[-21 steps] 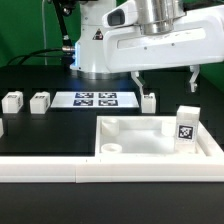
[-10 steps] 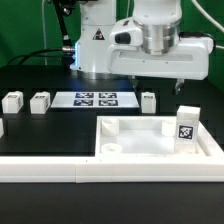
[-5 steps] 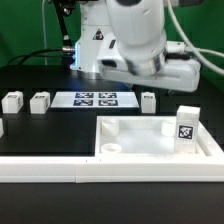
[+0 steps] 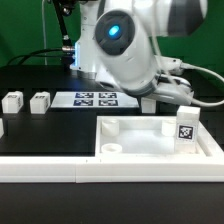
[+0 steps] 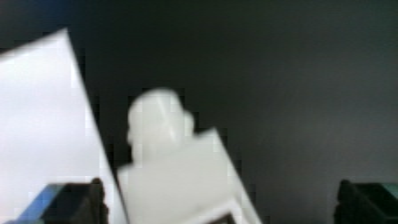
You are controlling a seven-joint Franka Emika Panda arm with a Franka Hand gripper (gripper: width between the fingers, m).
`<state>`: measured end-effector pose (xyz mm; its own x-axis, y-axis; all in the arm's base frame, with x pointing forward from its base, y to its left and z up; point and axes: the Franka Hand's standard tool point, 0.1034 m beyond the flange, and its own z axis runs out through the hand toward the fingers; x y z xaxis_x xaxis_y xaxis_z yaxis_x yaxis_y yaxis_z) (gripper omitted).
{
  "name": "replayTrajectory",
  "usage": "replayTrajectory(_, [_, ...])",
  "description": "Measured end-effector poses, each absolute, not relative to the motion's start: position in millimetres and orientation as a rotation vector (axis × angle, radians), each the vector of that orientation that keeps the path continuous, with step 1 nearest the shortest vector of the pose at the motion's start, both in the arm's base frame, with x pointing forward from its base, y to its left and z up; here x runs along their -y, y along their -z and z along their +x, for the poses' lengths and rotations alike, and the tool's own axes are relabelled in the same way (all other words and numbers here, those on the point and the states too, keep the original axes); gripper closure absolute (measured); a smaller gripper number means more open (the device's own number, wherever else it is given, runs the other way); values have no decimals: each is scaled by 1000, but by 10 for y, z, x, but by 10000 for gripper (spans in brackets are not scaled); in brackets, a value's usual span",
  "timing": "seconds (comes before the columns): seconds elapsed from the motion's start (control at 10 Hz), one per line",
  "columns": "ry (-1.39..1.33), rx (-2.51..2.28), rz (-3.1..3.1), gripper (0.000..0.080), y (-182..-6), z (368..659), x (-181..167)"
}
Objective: Assemble square table
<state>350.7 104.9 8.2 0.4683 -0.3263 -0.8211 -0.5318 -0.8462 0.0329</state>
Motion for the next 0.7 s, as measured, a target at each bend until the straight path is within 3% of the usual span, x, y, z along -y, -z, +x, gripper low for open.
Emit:
replayTrajectory(0.4, [-1285,-742,-2526,180,-40,3554,-1025])
replayTrajectory(0.6, [-1285,-744,-2525,451,-39,3554,-1020])
replayTrajectory(0.7, [-1285,-744,-2525,451,-39,3555,-1019])
